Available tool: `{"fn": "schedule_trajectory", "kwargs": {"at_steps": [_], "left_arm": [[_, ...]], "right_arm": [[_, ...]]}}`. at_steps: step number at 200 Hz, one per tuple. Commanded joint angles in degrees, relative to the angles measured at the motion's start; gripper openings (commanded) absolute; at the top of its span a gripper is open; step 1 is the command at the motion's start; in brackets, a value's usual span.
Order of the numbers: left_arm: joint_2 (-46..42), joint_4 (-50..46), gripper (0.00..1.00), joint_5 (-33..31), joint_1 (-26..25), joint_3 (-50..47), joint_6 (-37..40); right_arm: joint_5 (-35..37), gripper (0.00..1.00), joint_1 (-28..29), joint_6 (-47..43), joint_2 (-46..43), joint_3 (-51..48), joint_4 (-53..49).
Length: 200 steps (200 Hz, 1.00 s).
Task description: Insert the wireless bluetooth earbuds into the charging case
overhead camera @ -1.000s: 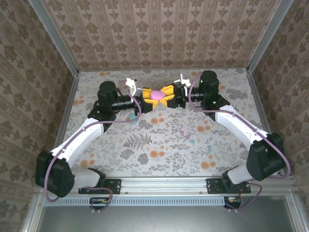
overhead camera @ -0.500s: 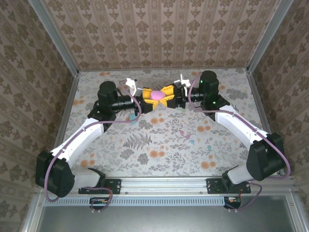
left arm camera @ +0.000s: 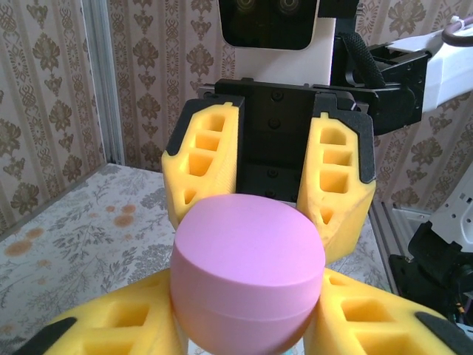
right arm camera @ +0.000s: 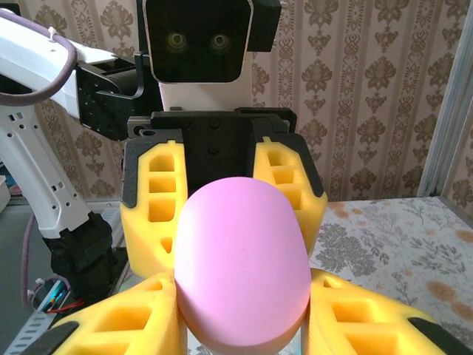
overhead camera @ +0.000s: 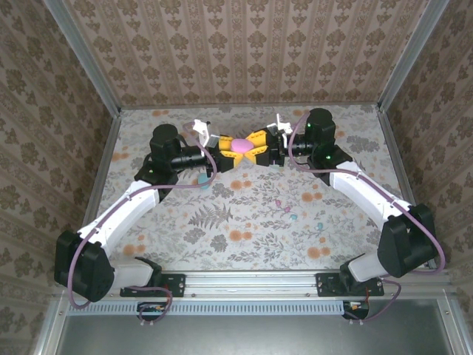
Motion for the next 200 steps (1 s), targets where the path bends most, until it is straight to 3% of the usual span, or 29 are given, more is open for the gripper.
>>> {"fn": "schedule_trajectory", "kwargs": {"at_steps": [1,30,82,137,200], "left_arm": [[0.4,-0.8,0.34,2.0,-0.7,2.0,0.8],[-0.1,-0.7,0.3,1.2,-0.7,1.7,1.1],[-1.6,5.6,0.28,-3.7,-0.7,-1.3,-2.2],[-2.2,10.7,0.28,-5.9,-0.9,-3.9,-5.0],[-1.8,15.8,0.28,-7.7,-1.5,-5.6,-8.2]], "right_arm": [[1.6,0.39,0.5,-1.0,-1.4,-0.5,-0.5],[3.9,0.5,0.4,-0.5,-1.8,-0.3,-1.0],[11.4,0.61,-0.2,3.8,-6.7,-3.9,0.6],[19.1,0.66,-0.2,11.7,-11.5,-5.7,-4.0],[20.2,0.66,2.4,6.7,-11.7,-4.7,-7.8]]}}
